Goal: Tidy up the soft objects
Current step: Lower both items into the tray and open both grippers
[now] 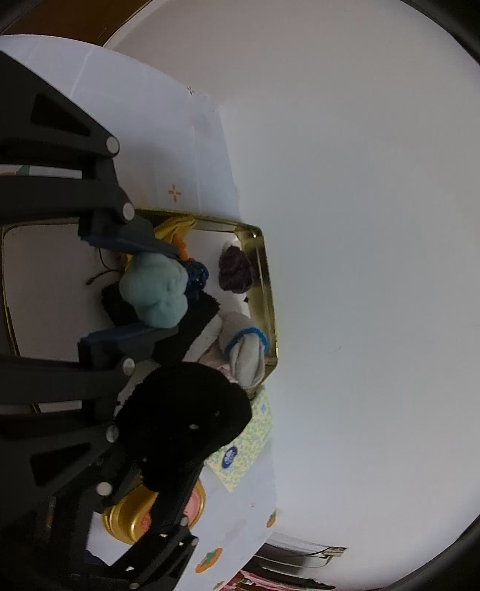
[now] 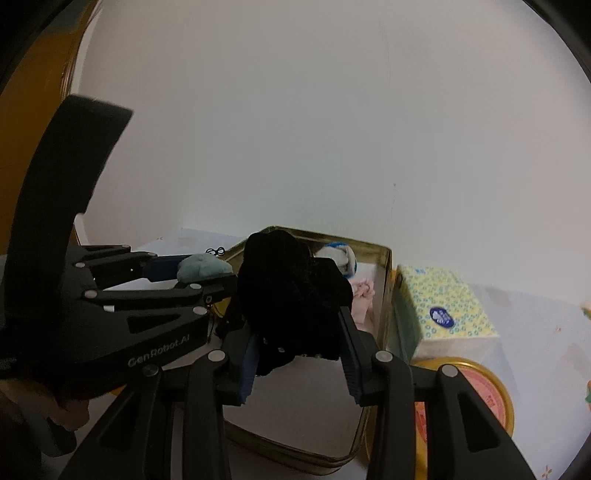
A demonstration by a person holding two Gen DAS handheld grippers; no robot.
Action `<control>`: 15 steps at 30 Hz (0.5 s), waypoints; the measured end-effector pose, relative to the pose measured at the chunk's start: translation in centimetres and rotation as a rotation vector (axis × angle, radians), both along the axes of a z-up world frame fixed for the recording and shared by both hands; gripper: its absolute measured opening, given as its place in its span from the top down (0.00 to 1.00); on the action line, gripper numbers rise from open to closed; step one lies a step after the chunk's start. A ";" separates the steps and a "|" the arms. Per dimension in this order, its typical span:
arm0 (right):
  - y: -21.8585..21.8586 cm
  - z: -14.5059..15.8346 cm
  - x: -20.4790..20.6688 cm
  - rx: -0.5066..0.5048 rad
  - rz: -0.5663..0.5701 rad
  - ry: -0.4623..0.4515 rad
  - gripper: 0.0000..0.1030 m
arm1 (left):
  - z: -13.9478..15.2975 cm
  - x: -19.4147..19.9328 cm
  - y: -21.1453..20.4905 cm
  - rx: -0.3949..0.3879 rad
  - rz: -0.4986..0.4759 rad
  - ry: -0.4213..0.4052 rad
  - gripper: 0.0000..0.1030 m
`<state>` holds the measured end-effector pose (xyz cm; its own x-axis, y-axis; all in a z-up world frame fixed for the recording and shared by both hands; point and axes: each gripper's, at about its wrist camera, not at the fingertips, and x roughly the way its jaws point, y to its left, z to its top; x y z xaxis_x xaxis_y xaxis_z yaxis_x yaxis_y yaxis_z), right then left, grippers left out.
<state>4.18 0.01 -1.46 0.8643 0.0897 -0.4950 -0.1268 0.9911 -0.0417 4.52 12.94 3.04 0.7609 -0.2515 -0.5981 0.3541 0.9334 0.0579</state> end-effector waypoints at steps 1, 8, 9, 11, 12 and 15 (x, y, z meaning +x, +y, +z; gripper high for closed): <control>-0.2 0.0 -0.1 0.009 -0.004 0.006 0.59 | 0.0 0.0 -0.1 0.005 -0.003 -0.001 0.68; -1.3 -0.3 1.0 0.043 -0.017 0.041 0.59 | -0.5 -0.1 -0.6 0.023 0.004 0.012 0.68; -1.2 -0.1 0.7 0.044 -0.018 0.044 0.59 | -0.5 -0.2 -0.7 0.029 0.009 0.017 0.68; -1.0 0.1 0.2 0.045 -0.021 0.048 0.59 | -0.7 0.0 -0.8 0.025 0.016 0.027 0.68; -1.1 0.2 0.5 0.046 -0.020 0.051 0.59 | -0.7 0.1 -0.8 0.023 0.019 0.032 0.68; -1.0 0.2 1.5 0.046 -0.012 0.070 0.57 | -1.0 0.4 -0.7 0.049 0.050 0.045 0.64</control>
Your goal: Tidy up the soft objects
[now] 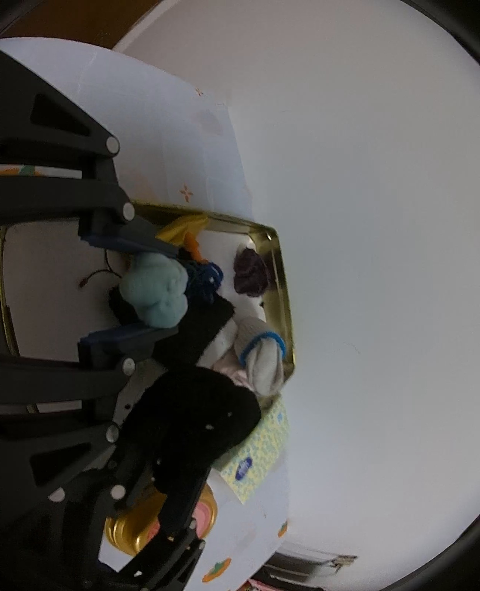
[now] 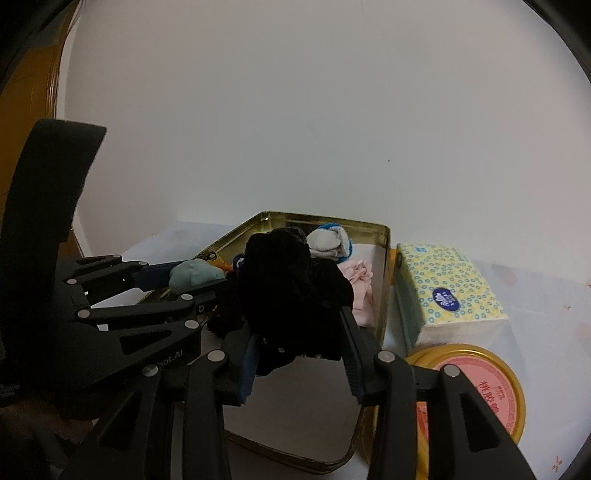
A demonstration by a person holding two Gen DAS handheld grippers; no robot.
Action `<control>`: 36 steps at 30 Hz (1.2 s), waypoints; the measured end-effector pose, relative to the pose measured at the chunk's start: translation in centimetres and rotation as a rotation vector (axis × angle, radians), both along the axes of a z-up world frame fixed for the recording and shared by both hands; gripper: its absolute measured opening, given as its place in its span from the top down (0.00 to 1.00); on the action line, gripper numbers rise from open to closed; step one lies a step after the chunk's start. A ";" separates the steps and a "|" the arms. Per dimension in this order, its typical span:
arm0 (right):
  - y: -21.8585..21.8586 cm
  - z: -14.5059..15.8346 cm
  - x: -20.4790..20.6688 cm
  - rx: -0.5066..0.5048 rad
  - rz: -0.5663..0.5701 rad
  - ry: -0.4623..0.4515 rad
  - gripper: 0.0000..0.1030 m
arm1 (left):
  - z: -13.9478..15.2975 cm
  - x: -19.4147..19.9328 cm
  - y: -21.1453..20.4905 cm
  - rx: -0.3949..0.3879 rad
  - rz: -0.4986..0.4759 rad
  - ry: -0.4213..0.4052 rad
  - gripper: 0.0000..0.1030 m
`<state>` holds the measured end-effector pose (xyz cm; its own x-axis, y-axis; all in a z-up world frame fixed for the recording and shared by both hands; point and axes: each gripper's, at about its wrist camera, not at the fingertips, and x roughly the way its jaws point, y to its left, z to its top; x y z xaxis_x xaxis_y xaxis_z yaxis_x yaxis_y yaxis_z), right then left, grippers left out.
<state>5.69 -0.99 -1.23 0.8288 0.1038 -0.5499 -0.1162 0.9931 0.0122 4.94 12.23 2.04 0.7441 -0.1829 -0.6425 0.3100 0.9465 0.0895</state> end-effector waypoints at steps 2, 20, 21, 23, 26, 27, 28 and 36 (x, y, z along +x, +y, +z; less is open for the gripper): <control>0.1 -0.1 0.4 0.001 0.008 0.016 0.54 | -0.2 0.2 0.3 0.020 0.029 0.012 0.63; -5.1 2.6 -4.9 0.116 -0.195 -0.374 0.20 | 4.4 -1.7 4.3 -0.083 0.212 -0.234 0.00; -5.9 2.7 -5.4 0.124 -0.224 -0.379 0.19 | 4.5 -1.8 4.4 -0.088 0.221 -0.250 0.00; -7.4 2.7 -5.8 0.148 -0.273 -0.369 0.19 | 4.7 -2.0 4.6 -0.101 0.236 -0.271 0.00; -9.1 2.7 -6.1 0.175 -0.333 -0.362 0.18 | 4.8 -2.2 4.8 -0.104 0.263 -0.304 0.00; -9.5 2.7 -6.2 0.180 -0.355 -0.365 0.18 | 4.9 -2.3 5.0 -0.104 0.274 -0.315 0.00; -10.3 2.7 -6.3 0.181 -0.369 -0.369 0.18 | 4.9 -2.2 5.1 -0.106 0.289 -0.327 0.00; -10.0 3.1 -6.8 0.114 -0.390 -0.422 0.16 | 4.4 -2.2 6.1 -0.176 0.381 -0.337 0.00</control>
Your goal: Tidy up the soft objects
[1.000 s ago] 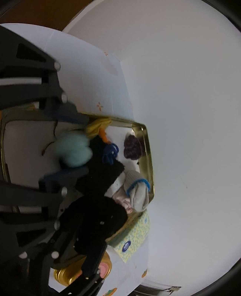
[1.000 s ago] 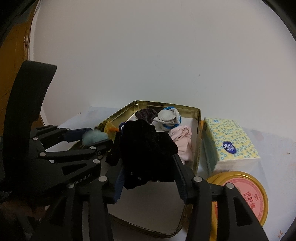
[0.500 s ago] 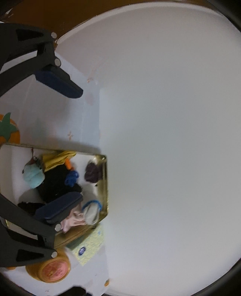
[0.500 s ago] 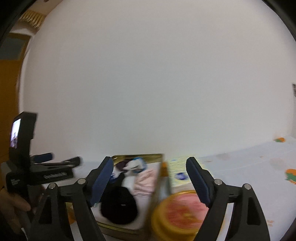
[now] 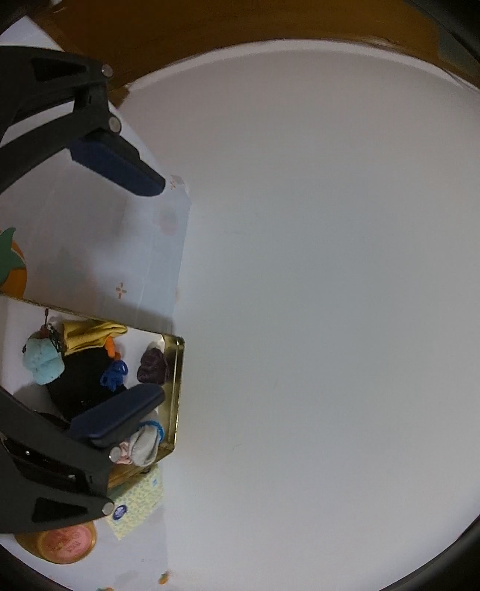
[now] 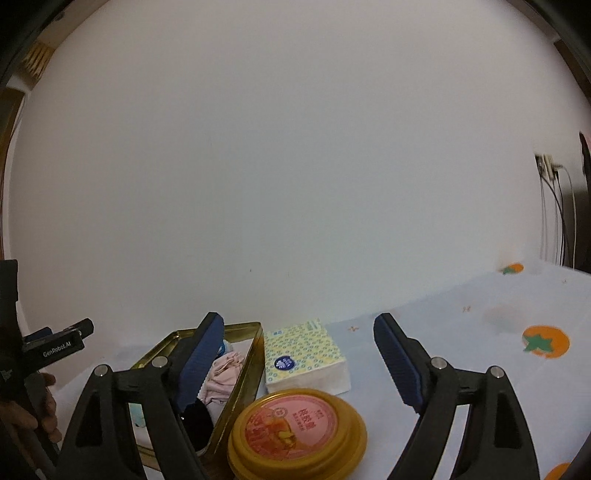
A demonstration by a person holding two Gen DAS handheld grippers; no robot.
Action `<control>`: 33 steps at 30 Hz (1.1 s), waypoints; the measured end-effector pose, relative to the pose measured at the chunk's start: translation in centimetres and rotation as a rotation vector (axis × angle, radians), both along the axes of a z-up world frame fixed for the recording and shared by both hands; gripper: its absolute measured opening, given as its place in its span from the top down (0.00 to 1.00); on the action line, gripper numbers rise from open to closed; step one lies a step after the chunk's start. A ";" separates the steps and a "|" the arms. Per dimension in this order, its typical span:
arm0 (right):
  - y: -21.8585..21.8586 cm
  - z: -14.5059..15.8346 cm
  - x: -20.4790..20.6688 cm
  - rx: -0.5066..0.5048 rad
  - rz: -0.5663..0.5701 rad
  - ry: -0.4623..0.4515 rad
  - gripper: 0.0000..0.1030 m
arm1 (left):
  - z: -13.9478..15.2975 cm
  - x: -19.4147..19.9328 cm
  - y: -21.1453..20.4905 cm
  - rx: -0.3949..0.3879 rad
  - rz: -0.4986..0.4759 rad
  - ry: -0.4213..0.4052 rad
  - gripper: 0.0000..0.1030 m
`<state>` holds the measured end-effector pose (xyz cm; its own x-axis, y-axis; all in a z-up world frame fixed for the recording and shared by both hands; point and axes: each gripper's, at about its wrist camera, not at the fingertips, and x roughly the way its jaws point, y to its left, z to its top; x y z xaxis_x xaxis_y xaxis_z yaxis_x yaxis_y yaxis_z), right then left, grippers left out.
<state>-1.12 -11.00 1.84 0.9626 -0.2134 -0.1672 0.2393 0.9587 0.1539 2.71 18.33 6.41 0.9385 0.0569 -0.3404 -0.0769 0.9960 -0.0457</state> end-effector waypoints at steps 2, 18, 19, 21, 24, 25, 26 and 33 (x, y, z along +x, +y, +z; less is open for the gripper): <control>0.9 0.5 -0.4 -0.037 -0.002 0.003 0.12 | -0.1 -0.2 0.0 -0.008 0.032 -0.006 0.00; 2.1 1.8 -2.9 -0.104 0.056 0.004 0.12 | -1.4 -3.0 -1.0 -0.027 0.149 -0.027 0.00; 2.2 1.7 -2.8 -0.106 0.057 0.004 0.12 | -1.5 -3.1 -1.7 -0.008 0.140 -0.023 0.00; 2.2 1.6 -2.6 -0.105 0.058 0.008 0.12 | -1.7 -3.3 -2.8 0.029 0.115 -0.012 0.00; 2.2 1.4 -2.4 -0.095 0.064 0.017 0.12 | -1.9 -3.6 -3.8 0.052 0.101 0.010 0.00; 2.2 1.4 -2.4 -0.093 0.069 0.018 0.12 | -2.0 -3.7 -4.0 0.053 0.098 0.019 0.00; 2.2 1.4 -2.3 -0.092 0.072 0.020 0.12 | -2.1 -3.9 -4.1 0.052 0.094 0.025 0.00; 3.1 1.2 -2.8 -0.119 0.097 0.019 0.11 | -2.3 -5.0 -4.6 0.044 0.088 0.039 0.00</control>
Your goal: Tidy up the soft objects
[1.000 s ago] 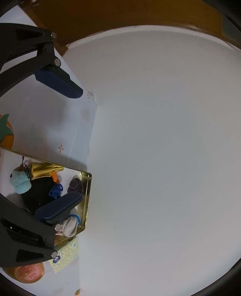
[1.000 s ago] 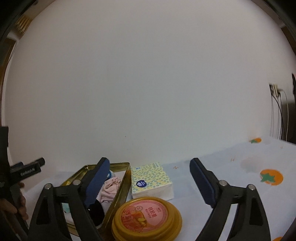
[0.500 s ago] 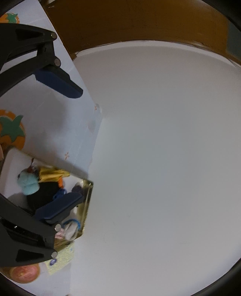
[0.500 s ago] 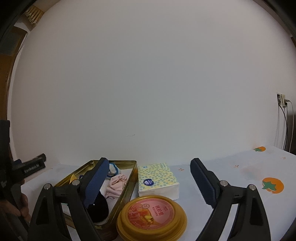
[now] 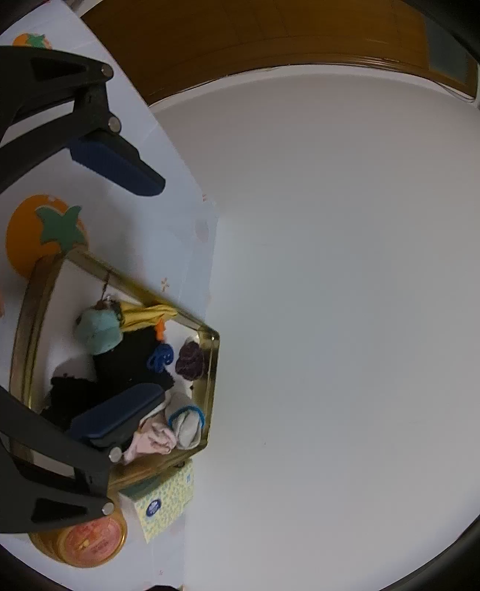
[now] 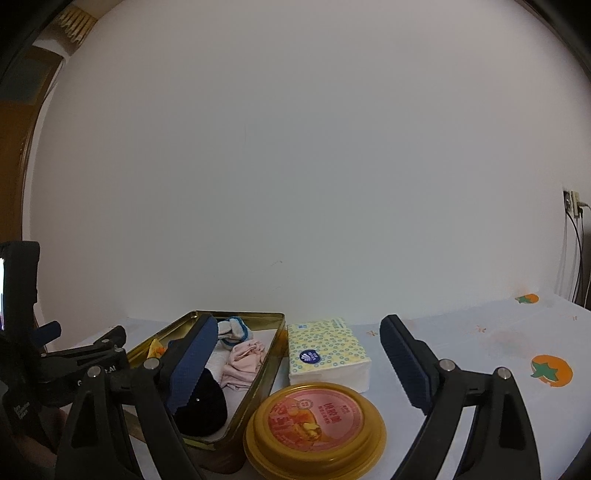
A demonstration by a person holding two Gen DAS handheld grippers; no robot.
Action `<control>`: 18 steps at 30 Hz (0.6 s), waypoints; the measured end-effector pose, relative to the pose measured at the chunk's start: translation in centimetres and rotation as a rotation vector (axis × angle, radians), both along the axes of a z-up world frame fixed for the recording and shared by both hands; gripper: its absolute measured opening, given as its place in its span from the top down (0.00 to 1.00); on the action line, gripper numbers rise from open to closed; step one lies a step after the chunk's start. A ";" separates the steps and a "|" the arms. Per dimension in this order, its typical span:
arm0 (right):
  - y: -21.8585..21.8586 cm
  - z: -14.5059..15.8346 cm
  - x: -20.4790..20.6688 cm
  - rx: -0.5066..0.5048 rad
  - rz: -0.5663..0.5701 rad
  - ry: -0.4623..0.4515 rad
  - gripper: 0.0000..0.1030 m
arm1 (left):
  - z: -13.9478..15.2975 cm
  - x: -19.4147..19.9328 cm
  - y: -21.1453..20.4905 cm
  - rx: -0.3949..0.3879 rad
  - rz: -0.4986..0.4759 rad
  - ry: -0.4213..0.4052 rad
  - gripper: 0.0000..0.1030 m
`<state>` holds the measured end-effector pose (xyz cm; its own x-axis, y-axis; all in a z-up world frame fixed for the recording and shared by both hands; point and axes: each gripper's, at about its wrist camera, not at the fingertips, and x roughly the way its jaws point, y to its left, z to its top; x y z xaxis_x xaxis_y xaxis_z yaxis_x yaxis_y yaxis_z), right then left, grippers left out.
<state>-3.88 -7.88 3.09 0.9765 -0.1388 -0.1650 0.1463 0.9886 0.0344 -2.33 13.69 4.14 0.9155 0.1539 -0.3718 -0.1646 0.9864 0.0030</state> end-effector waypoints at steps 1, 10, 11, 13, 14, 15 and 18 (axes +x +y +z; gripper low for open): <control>0.1 0.0 -0.2 -0.005 0.002 -0.002 0.11 | -0.1 -0.1 0.0 -0.006 -0.005 0.002 0.00; 0.0 0.2 -1.3 -0.017 0.005 -0.011 0.11 | -0.3 -0.8 -1.1 0.024 -0.014 0.002 0.00; -0.1 0.1 -1.3 -0.016 0.004 -0.011 0.11 | -0.3 -0.8 -1.1 0.025 -0.012 0.002 0.00; -0.1 0.1 -1.2 -0.018 0.005 -0.011 0.11 | -0.3 -0.8 -1.0 0.022 -0.008 0.004 0.00; 0.1 0.1 -1.2 -0.020 0.009 -0.010 0.11 | -0.3 -0.8 -1.0 0.018 -0.009 0.006 0.00; 0.1 0.1 -1.2 -0.022 0.011 -0.010 0.11 | -0.4 -0.6 -0.9 0.015 -0.013 0.009 0.00; 0.3 0.1 -1.2 -0.031 0.018 -0.010 0.11 | -0.5 -0.4 -0.8 0.017 -0.012 0.016 0.00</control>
